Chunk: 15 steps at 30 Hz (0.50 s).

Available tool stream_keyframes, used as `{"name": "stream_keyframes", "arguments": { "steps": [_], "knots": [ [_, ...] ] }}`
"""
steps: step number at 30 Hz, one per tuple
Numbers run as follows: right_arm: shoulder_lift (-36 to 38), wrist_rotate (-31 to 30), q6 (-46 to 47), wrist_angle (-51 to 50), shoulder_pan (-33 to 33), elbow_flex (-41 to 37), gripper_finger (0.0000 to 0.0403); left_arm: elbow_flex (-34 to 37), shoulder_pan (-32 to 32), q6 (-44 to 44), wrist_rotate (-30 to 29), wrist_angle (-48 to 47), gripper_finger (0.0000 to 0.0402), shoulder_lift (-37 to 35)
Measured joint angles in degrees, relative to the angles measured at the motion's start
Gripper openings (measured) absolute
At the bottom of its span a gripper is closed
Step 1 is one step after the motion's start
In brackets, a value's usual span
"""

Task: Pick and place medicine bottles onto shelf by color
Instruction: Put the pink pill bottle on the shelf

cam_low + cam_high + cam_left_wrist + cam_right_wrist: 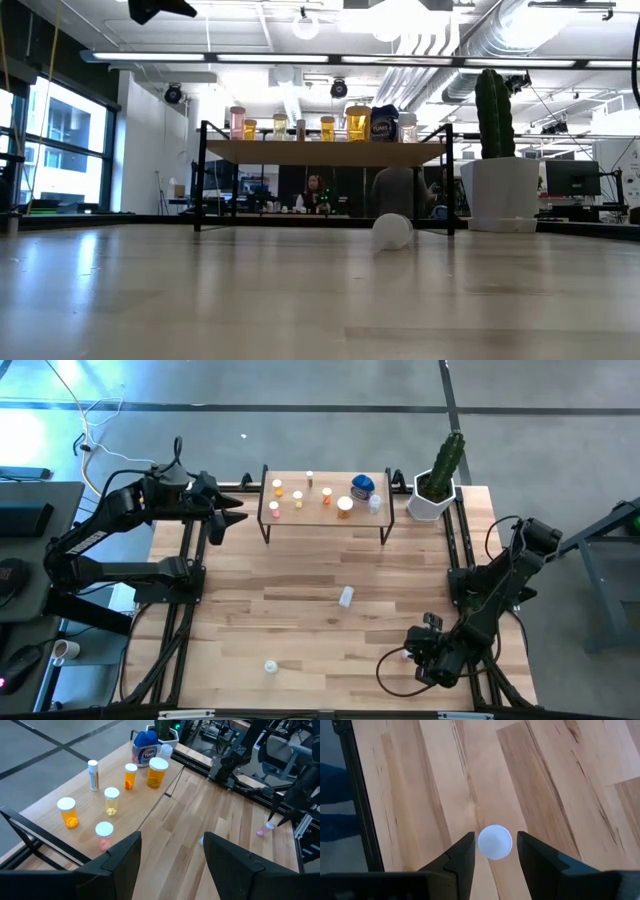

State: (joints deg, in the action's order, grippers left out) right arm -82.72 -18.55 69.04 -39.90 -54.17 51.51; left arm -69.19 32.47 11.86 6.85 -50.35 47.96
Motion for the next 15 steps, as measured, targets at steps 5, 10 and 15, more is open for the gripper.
{"name": "stream_keyframes", "arguments": {
  "steps": [5,10,15],
  "knots": [
    [0.0,-0.1,0.9,-0.1,0.0,0.0,0.0138,0.0,0.0,0.0,0.0,0.0,0.0204,0.4],
    [0.0,1.5,2.2,0.1,0.0,0.0,0.0138,0.0,0.0,0.0,0.0,0.0,0.0204,0.4],
    [0.0,3.5,1.2,0.3,0.0,0.0,0.0141,0.0,0.0,0.0,0.0,0.0,0.0204,0.4]
  ]
}}
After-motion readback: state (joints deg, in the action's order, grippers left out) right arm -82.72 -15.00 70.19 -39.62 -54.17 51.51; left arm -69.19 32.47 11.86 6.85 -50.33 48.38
